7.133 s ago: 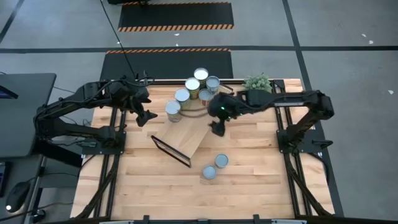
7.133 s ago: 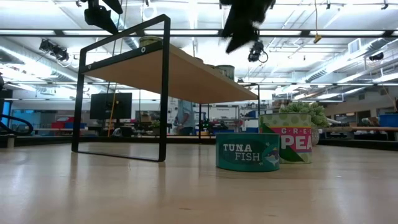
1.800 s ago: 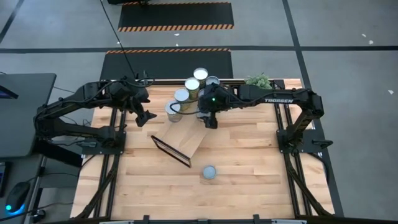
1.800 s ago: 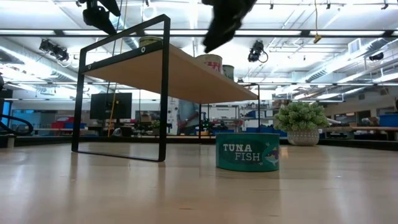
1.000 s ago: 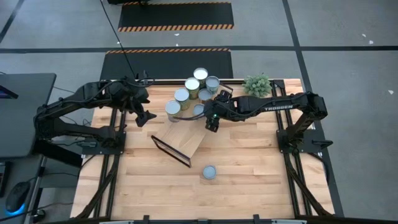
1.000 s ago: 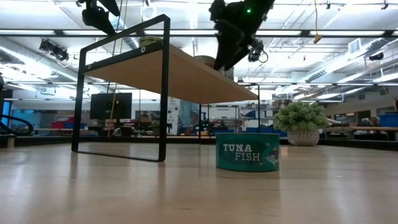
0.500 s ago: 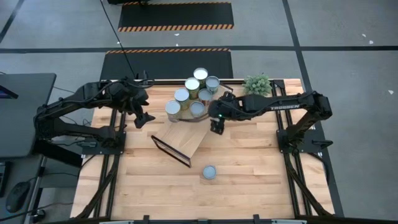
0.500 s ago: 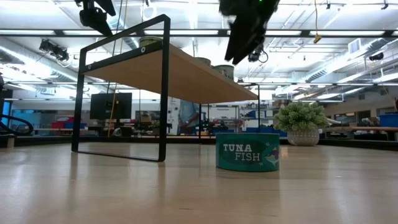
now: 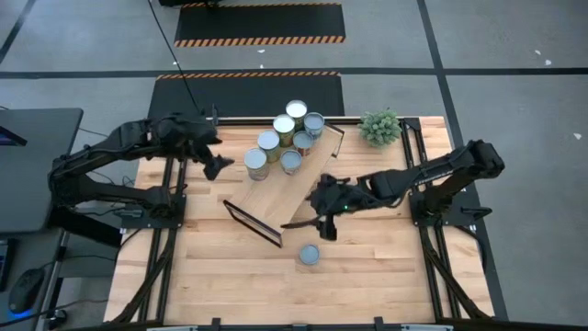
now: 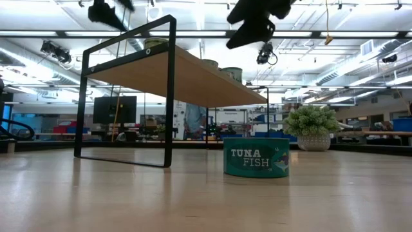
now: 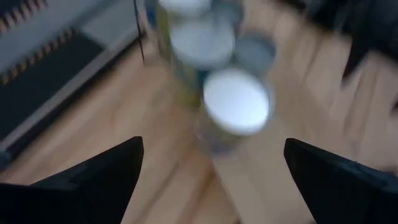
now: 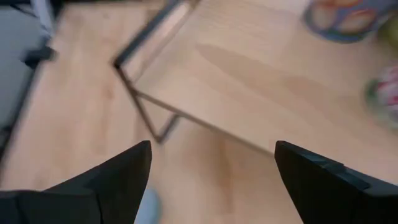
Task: Pick and place cans onto a shelf
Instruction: Put the green tuna can on the shelf
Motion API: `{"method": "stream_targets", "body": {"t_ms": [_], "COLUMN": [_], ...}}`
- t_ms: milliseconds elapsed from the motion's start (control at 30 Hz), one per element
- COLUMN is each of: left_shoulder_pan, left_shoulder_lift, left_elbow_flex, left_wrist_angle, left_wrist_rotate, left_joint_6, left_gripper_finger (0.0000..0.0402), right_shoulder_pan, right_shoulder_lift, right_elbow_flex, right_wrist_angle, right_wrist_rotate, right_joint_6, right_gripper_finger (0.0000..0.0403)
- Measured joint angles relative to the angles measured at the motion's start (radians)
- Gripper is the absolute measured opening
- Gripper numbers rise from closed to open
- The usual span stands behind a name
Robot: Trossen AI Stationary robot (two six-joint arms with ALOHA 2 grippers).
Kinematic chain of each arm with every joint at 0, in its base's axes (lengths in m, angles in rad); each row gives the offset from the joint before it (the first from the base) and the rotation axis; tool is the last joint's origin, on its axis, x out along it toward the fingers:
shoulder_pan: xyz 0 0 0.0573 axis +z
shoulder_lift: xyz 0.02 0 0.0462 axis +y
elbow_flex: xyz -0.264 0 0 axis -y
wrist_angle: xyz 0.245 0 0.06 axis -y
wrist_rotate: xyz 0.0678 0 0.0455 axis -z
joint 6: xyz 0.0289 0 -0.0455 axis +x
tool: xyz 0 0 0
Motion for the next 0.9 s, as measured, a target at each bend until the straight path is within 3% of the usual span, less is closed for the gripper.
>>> {"method": "stream_targets", "body": {"t_ms": [133, 300, 500, 733, 900], "left_shoulder_pan": [-0.065, -0.16, -0.226, -0.256, -0.255], "left_shoulder_lift": [-0.072, -0.152, -0.23, -0.297, -0.312], "left_elbow_flex": [0.0, -0.003, -0.004, -0.004, -0.004], "left_wrist_angle": [0.102, 0.1, 0.072, 0.068, 0.052], "left_wrist_rotate": [-0.054, -0.131, -0.136, -0.156, -0.157], "left_joint_6": [-0.022, -0.005, 0.018, 0.075, 0.092], "left_gripper_finger": [0.0379, 0.0356, 0.0347, 0.0347, 0.0347], "right_shoulder_pan": [0.05, 0.119, 0.137, 0.141, 0.154], "right_shoulder_lift": [-0.001, 0.009, 0.059, 0.134, 0.194], "right_elbow_flex": [-0.03, -0.03, -0.045, -0.044, -0.044], "right_wrist_angle": [0.042, 0.035, 0.063, 0.132, 0.135], "right_wrist_rotate": [-0.011, 0.107, 0.171, 0.153, 0.04], "right_joint_6": [0.077, 0.072, 0.129, 0.245, 0.282], "right_gripper_finger": [0.0348, 0.0348, 0.0348, 0.0348, 0.0352]}}
